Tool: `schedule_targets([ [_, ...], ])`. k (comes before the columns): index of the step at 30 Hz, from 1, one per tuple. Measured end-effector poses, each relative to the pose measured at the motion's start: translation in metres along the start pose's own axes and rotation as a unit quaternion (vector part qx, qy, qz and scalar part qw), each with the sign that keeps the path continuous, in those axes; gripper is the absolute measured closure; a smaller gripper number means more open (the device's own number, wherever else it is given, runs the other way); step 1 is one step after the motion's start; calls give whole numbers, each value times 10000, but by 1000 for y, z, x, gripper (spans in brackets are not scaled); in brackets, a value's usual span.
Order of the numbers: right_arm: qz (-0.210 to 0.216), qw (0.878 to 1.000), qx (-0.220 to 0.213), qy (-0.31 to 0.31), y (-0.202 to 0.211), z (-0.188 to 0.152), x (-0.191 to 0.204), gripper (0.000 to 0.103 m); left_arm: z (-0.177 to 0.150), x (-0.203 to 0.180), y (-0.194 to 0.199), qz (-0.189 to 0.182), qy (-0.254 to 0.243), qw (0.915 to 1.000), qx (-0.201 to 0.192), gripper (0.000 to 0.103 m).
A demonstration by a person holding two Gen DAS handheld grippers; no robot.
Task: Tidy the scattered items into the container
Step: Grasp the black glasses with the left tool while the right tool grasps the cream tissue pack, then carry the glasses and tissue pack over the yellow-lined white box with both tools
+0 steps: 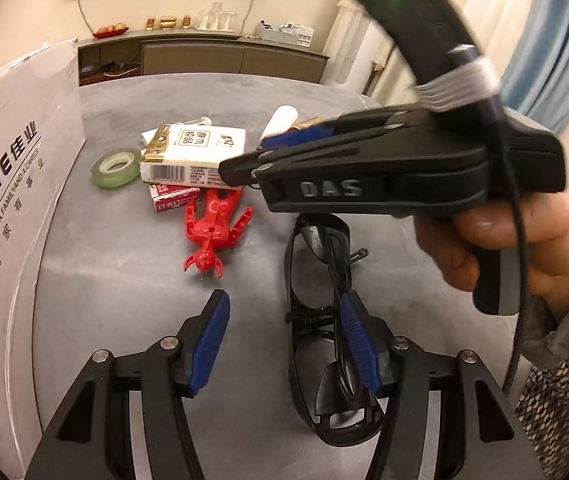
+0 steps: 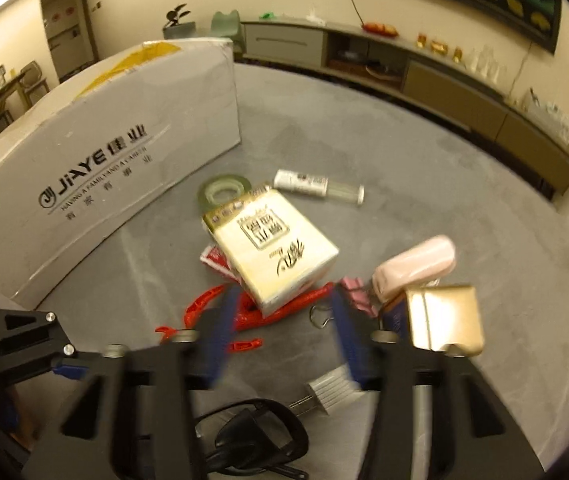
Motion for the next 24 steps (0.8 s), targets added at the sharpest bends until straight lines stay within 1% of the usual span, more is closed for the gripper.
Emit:
schedule_targets([
  [2,-51,9998,-43,210,-2,10,2,39,3,-2,1,-120,89,9999,11,44],
  [5,-372,9970,52,682,-14,23,3,39,5,-8,0,-125,22,9999,-4,44],
  [6,-342,9960,135,815,-22,27,5,39,4,-9,-2,-90,-10,10000,17,44],
  [8,-26,9951,261,957,-31,29,12,38,2,-11,-10,-35,-31,10000,86,44],
  [10,-134,9941,406,1002,-42,26,9,38,2,-11,-18,-40,-52,9999,121,44],
  [11,-123,9944,483,935,-47,23,6,39,1,-11,-20,-13,-76,9999,148,44],
  [12,70,9958,463,789,-48,20,4,42,0,-11,-22,14,-112,9997,206,46],
  [13,224,9967,460,634,-46,19,1,49,-1,-10,-25,44,-148,9995,260,49],
  [14,258,9972,475,521,-45,18,-2,48,0,-10,-27,97,-176,9995,252,57],
  [15,271,9977,449,431,-41,18,-6,49,1,-8,-29,166,-211,9993,256,62],
  [17,392,9980,377,311,-34,17,-7,49,3,-5,-32,170,-174,9994,259,62],
  [20,433,9986,276,132,-22,15,-9,49,5,1,-34,239,-108,9993,255,63],
  [24,503,9984,44,-269,1,9,-12,49,8,7,-35,200,1,9995,260,63],
])
Point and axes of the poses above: each gripper's, at about its wrist camera, not at the fingertips, and y roughly against the way its jaws point, x to its left, z to its top, the point moved 8 cm from there along -y, roughly the way its jaws point, and after that the axes turned 5 degrees about z, right-handed, at the moved point
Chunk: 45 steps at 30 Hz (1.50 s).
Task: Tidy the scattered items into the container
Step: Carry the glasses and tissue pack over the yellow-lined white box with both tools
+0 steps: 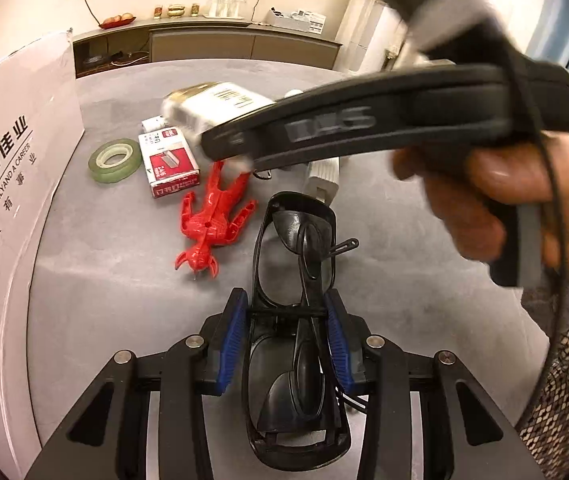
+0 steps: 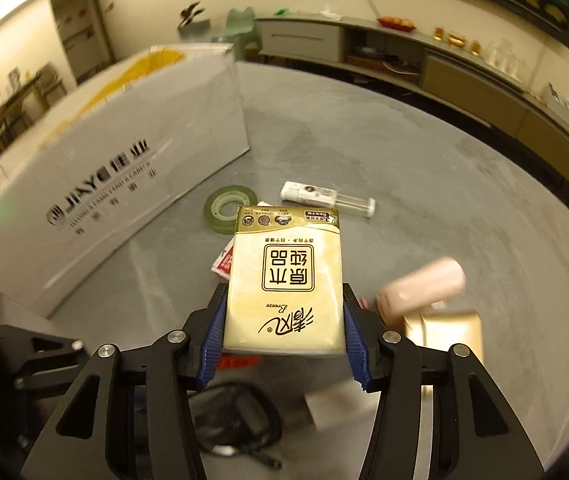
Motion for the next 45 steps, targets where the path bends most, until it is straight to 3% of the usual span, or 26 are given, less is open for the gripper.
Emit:
schedule_targets([
  [6,147,9954,-390,-859,40,-10,-12,49,10,5,15,-232,162,9994,-176,63],
  [12,469,9874,-623,-1375,67,-20,-8,49,29,22,32,-144,172,9986,-477,63],
  [16,426,9874,-705,-1354,76,-19,7,49,18,13,85,-10,187,9975,-676,63],
  [25,313,9889,-808,-1204,85,-4,36,49,34,45,127,380,375,9915,-1188,63],
  [45,149,9924,-1018,-668,88,56,118,48,46,108,197,497,1019,9755,-1885,63],
])
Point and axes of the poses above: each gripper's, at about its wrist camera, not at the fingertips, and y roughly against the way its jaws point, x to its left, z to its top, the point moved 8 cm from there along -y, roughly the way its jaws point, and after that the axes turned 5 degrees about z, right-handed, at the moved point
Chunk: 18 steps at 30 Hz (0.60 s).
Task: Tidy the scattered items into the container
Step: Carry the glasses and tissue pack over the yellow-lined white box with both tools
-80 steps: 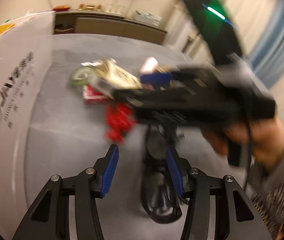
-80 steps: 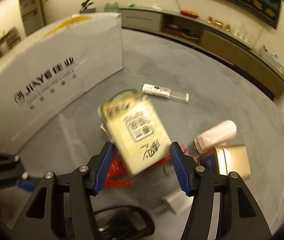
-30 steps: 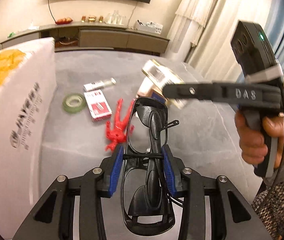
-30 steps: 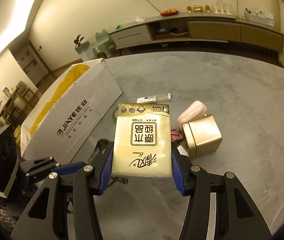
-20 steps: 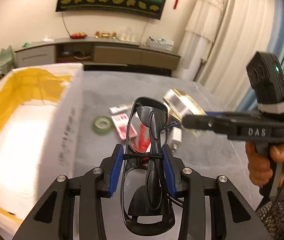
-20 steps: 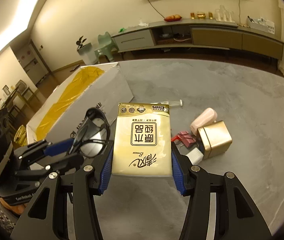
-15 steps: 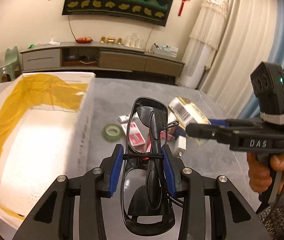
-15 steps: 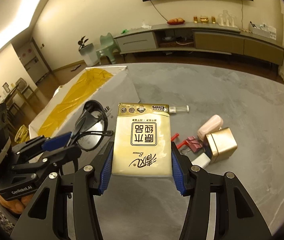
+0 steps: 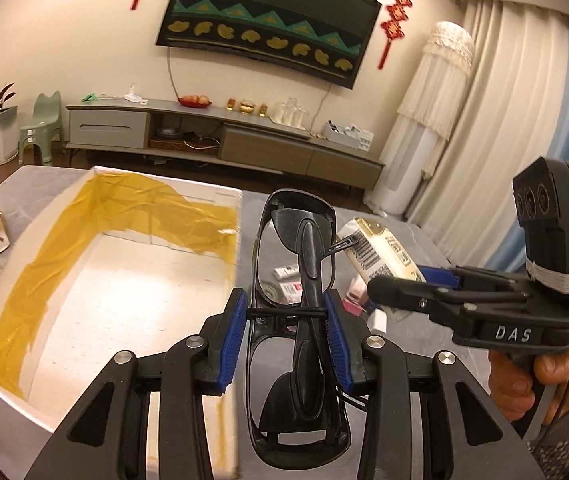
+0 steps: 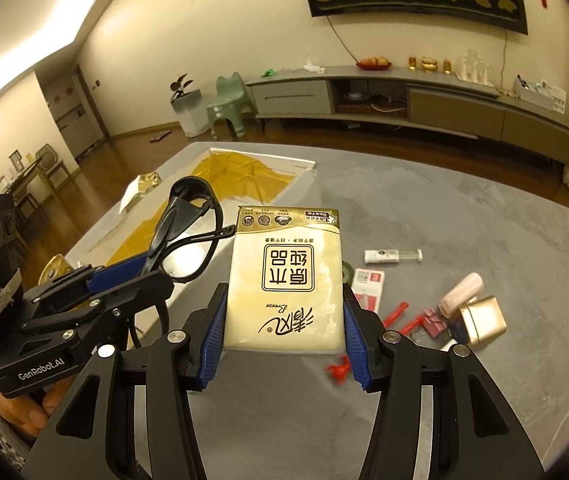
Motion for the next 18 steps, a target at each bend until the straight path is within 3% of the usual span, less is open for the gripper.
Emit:
schedule_targets([
  [18,8,9991,-66,412,-43,27,70,48,18,80,27,33,902,9957,-201,63],
])
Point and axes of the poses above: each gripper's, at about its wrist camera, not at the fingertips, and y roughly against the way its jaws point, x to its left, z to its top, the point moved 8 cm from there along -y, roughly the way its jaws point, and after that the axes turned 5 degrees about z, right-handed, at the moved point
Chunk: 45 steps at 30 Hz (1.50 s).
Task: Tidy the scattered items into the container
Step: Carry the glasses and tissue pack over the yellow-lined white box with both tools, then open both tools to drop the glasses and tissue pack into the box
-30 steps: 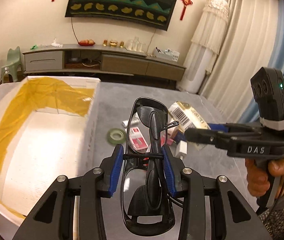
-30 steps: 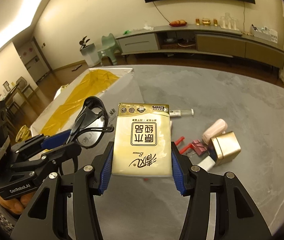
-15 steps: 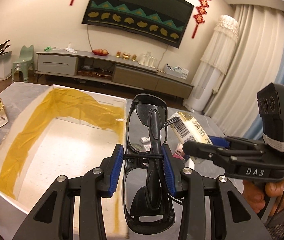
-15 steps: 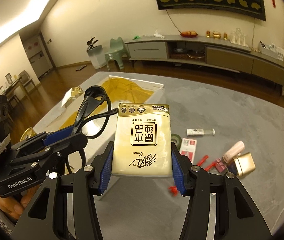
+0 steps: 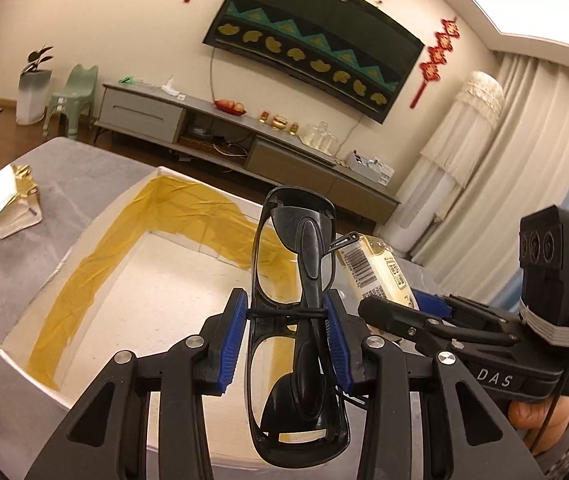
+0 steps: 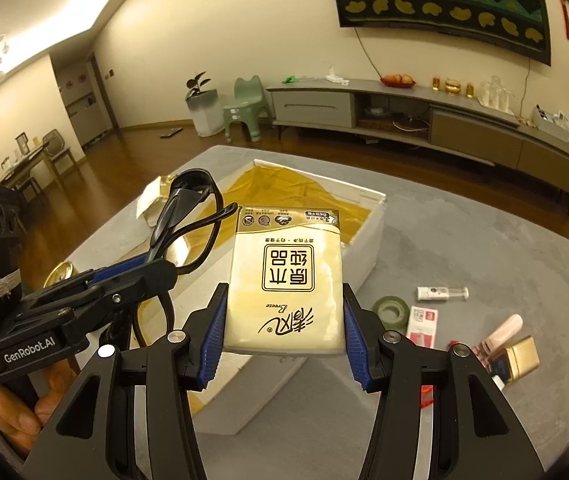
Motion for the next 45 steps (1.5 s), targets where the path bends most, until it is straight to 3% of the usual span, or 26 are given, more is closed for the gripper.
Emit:
schedule_targets([
  [13,-152,9993,183,291,-35,-4,25,48,1,35,-6,465,51,9989,14,63],
  [24,-359,9971,348,578,-60,-11,30,48,-6,62,-27,832,145,9960,279,63],
  [35,-427,9960,417,658,-75,-17,29,47,-8,75,-34,888,229,9951,367,63],
  [41,-460,9962,458,589,-75,-21,25,47,-6,84,-36,651,628,9948,470,58],
  [45,-397,9973,385,481,-64,-18,22,47,-4,83,-31,682,638,9948,412,58],
])
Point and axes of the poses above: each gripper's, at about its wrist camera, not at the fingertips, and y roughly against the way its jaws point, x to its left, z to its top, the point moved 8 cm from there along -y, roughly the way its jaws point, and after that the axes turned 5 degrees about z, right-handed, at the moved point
